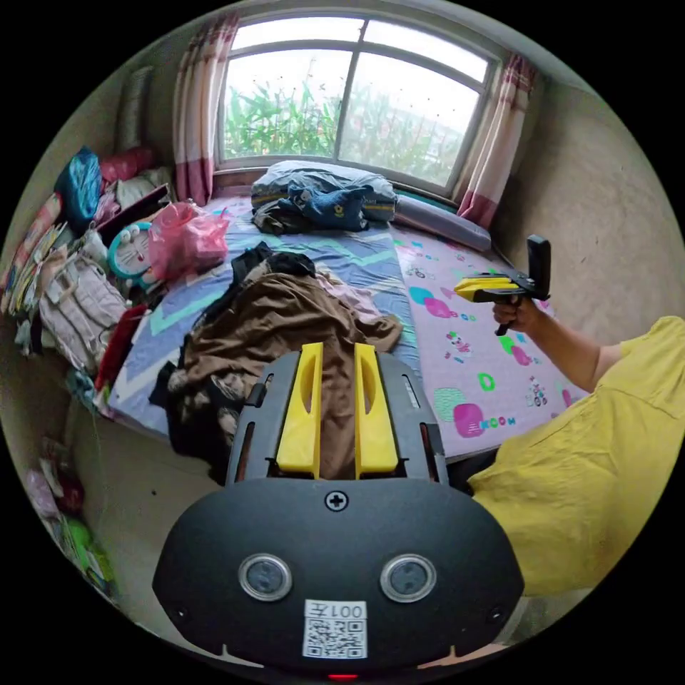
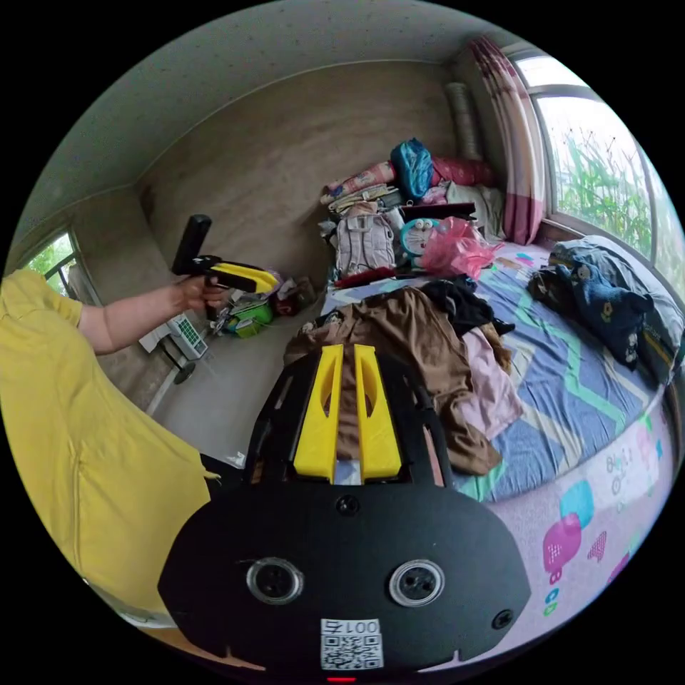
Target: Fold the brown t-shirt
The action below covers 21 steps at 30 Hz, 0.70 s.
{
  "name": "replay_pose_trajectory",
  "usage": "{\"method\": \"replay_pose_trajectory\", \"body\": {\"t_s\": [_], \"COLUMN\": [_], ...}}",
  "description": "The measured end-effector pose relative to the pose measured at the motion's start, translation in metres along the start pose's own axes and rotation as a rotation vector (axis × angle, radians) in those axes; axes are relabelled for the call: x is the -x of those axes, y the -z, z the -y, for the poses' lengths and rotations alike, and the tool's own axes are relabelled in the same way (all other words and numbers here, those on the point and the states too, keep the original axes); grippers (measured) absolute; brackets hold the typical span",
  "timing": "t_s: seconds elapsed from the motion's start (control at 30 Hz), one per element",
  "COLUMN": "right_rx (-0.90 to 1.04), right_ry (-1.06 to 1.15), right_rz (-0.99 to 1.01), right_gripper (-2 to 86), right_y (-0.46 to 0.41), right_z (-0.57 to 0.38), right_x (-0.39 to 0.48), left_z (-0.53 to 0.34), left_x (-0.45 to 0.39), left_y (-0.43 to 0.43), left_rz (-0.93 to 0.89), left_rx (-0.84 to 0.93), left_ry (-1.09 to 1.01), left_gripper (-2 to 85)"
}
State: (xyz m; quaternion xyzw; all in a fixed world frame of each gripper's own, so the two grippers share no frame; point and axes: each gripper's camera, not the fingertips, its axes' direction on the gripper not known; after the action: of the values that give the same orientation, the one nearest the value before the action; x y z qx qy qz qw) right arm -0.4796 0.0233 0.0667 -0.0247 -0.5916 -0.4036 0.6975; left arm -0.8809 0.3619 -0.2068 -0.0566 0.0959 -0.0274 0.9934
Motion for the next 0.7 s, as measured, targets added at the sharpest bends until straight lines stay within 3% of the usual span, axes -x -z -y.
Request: {"method": "replay_pose_trajectory", "body": {"t_s": [0.27, 0.7], "right_rx": [0.055, 0.084], "right_ry": [-0.158, -0.355], "right_rz": [-0.113, -0.105], "right_gripper": [2.2, 2.9], "right_y": [-0.125, -0.229], "right_z": [0.077, 0.124], "right_x": [-0.041, -0.100], "left_z": [0.096, 0.150], "left_x": [0.193, 0.296], "left_y": [-0.116, -0.232], "left_rz": [-0.072, -0.035], "left_rx": [0.163, 0.326], "left_ry": [-0.177, -0.425], "left_gripper": [3.8, 6.1]}}
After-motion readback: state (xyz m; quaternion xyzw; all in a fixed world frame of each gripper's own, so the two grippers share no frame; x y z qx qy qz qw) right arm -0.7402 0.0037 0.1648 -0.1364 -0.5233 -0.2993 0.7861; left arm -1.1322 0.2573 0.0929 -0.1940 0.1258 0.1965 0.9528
